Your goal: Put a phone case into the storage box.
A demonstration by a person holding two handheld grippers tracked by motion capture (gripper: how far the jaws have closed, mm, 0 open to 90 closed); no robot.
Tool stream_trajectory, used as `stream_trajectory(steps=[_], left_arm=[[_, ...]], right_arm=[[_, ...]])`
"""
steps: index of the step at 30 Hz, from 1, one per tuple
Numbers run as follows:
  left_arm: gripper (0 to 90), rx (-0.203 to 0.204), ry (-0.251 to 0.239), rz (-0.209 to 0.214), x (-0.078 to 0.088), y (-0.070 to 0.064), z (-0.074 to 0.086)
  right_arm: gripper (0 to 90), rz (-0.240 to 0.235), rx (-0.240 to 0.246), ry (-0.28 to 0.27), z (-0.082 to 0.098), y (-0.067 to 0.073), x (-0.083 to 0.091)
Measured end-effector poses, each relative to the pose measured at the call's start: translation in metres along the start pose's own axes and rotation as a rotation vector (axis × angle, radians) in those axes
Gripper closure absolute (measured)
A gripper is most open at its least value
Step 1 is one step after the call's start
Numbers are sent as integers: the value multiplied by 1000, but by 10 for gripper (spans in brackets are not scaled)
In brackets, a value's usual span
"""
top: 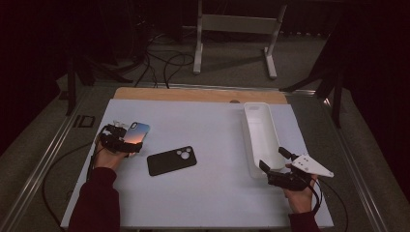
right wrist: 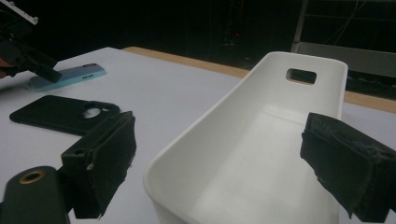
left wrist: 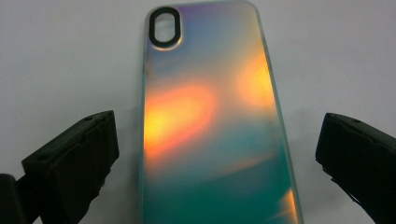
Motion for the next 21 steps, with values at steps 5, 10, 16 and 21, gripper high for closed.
stream_trajectory(steps=[5,10,16,21], left_arm=[[0,17,29,5,-4,3,9],[10,12,34,4,-7,2,13],[47,18,39,0,-6,3,13],[64,13,44,0,-5,1,12]], right_arm=[[102,0,2,-3,-1,0,0],[102,0,3,-2,0,0,0],[102,2,4,-2,-1,0,0],[102,-3,5,-1,-1,2,-1]])
Point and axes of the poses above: each handheld gripper's, and its own axes: x roughly backward along the jaws, z roughly out of its underside, y roughly to its left, the point moved 10 cm from there along -x, roughly forward along the jaws, and after that the axes turned 1 degree about -z, right-handed, at the moved point
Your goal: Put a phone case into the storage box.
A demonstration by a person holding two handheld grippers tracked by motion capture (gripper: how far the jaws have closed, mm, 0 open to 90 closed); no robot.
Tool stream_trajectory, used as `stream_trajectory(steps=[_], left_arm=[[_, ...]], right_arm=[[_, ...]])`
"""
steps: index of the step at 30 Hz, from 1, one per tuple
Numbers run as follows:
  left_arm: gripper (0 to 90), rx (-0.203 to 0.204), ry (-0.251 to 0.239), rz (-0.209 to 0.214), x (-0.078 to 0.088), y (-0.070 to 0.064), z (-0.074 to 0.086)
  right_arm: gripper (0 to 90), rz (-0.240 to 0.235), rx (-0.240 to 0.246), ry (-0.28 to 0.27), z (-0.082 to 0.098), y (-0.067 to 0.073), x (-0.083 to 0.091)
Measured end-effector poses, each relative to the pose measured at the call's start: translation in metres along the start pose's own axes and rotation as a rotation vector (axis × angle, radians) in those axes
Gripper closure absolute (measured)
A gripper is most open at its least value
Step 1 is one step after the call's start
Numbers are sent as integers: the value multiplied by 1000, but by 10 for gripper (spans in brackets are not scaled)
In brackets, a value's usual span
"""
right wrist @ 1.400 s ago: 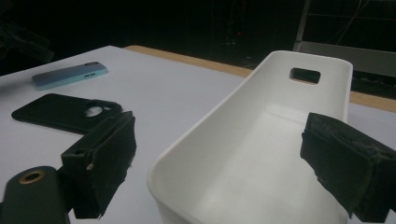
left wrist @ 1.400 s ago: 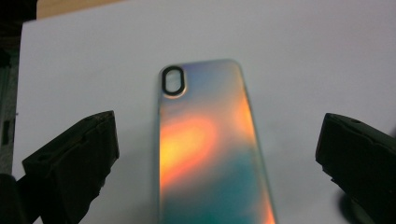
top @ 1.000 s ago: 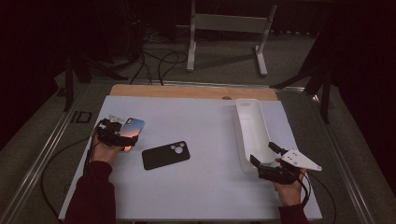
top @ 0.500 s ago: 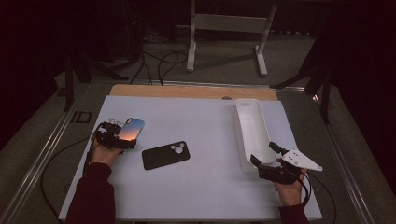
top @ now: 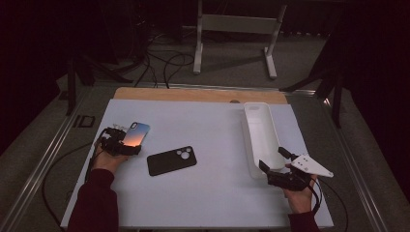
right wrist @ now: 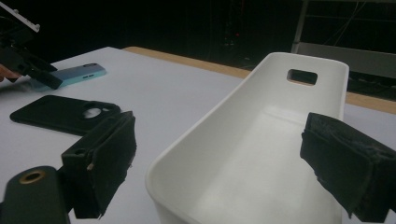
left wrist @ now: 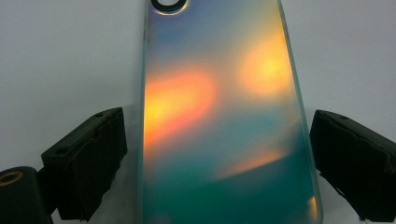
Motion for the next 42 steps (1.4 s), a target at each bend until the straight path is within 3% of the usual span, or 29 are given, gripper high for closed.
stream_trajectory(steps=[3,11,17,29,42], left_arm=[[152,-22,-6,10,3,-2,-1],[165,-23,-12,3,3,-2,-1],[167,-46,-34,-14,6,-6,-4],[167,-40,-143,-6,33,-12,-21],[168,-112,-235,1,61,-31,-46]], right_arm=[[103,1,1,3,0,1,-1],[103,2,1,1,0,0,0],[103,6,-4,3,0,-2,0],[103,0,-10,10,0,-2,-1],[96,-11,-13,22,0,-2,-1]])
Point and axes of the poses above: each handheld gripper's, and its own axes: x roughly backward along the jaws, z roughly out of its underside, y roughly to its left, the point moved 10 cm from there along -x, roughly forward along the jaws, and after that the axes turned 1 degree about -z, right-handed, at the moved point
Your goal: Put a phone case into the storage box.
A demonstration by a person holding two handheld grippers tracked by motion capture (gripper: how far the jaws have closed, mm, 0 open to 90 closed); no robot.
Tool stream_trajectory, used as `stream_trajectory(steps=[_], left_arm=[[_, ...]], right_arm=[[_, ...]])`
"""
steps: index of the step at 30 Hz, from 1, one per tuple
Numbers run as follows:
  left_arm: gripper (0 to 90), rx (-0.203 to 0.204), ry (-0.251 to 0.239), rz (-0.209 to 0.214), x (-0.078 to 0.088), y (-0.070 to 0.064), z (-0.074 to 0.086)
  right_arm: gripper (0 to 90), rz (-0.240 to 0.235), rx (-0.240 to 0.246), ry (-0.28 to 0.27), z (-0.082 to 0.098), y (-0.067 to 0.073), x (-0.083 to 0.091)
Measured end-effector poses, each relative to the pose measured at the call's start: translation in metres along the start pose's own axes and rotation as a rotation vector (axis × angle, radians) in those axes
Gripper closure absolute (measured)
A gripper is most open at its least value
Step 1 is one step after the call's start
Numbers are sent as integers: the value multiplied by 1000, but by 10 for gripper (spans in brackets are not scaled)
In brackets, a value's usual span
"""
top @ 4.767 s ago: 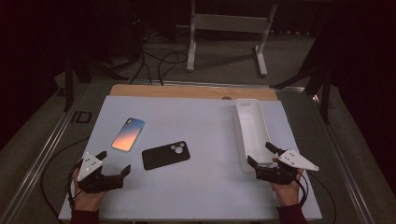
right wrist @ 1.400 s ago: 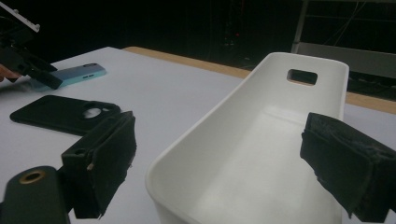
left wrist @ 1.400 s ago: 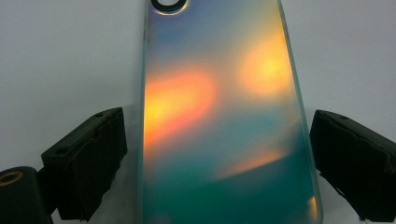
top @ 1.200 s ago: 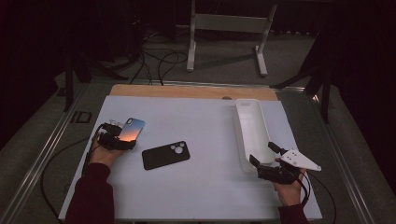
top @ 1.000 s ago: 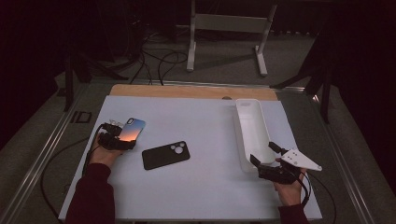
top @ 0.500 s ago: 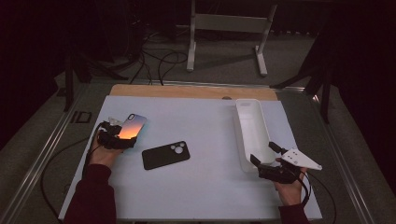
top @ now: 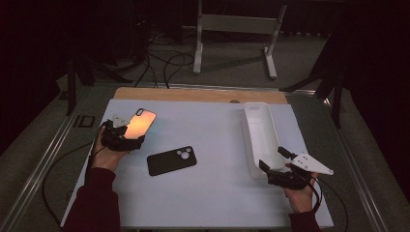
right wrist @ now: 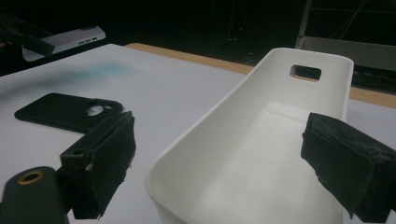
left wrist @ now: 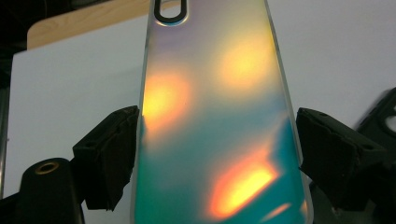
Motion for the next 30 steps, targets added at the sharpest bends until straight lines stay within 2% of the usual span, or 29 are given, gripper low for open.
stream_trajectory(steps=[6,11,21,23,24,25,29,30], left_arm=[[167,-25,-32,13,7,-9,-8],[167,-61,-70,34,14,-26,-20],[168,-163,-138,79,29,-69,-45],[168,-174,-155,94,32,-79,-50],[168,-174,-155,94,32,-79,-50],[168,-192,-173,110,34,-91,-56],[168,-221,-199,141,38,-112,-64],[168,-221,-199,141,38,-112,-64]], right_arm=[[90,-6,-8,10,0,0,-1],[87,-7,-14,16,-1,0,-1],[86,-17,-30,12,-8,0,1],[86,-22,-44,6,-10,-1,3],[86,-22,-44,6,-10,-1,3],[86,-25,-49,4,-11,-2,3],[86,-34,-63,2,-16,-3,2],[86,-34,-63,2,-16,-3,2]])
Point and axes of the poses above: each handheld gripper's, and its own axes: x roughly backward along the jaws, z roughly out of its underside, y roughly to its left, the point moved 10 cm from there along -x, roughly forward along the jaws, and after that the axes turned 1 degree about -z, right-handed, at the moved point
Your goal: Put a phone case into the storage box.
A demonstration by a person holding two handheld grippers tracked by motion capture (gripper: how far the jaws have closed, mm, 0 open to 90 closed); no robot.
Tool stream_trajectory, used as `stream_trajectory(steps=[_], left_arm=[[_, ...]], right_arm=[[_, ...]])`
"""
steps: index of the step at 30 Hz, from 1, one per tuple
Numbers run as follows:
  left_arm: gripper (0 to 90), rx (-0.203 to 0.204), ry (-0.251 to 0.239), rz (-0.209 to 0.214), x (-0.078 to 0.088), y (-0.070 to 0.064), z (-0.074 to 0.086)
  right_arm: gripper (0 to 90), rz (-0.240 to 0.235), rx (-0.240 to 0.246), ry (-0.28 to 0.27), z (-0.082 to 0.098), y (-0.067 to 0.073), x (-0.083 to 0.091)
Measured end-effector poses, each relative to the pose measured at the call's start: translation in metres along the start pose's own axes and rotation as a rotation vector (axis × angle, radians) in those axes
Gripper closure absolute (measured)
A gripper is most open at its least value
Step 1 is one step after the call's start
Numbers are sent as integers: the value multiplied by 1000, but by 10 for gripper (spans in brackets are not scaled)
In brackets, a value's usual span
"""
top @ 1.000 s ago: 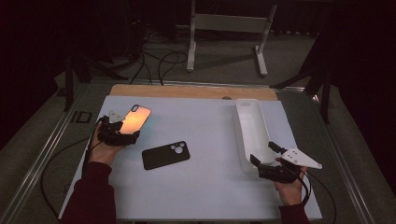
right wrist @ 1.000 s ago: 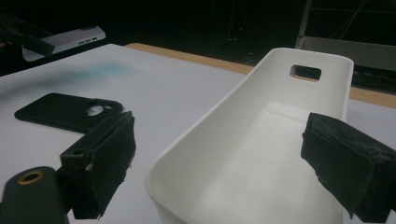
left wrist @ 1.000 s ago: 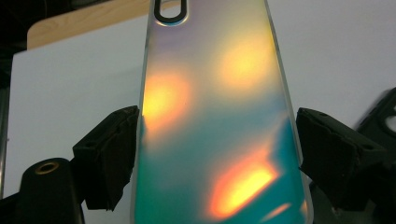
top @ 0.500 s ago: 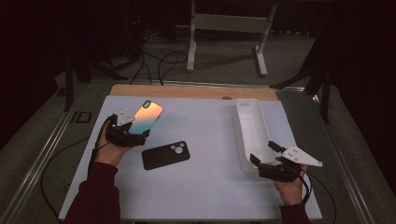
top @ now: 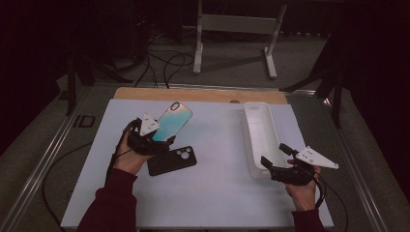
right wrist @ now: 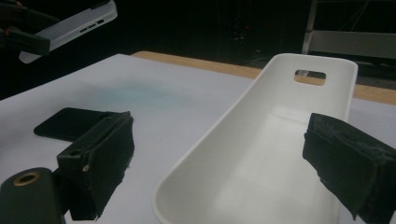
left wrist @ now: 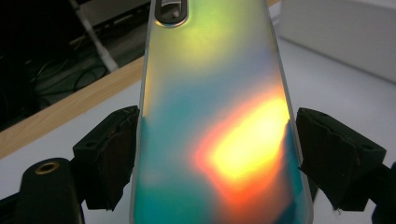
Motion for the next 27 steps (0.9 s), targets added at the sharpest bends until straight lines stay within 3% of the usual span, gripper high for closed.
stream_trajectory(steps=[9,27], left_arm=[[168,-67,-45,59,-6,-39,-23],[168,-136,-80,143,-20,-87,-42]], right_arm=[[86,-56,-30,18,-7,4,-6],[86,-83,-54,17,-25,6,-17]])
Point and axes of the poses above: each handheld gripper's, and its own axes: x roughly backward along the jaws, z roughly out of its underside, y roughly to its left, the point moved 10 cm from there along -x, roughly forward along the jaws, and after that the axes turned 1 degree about -z, right-handed, at the moved point
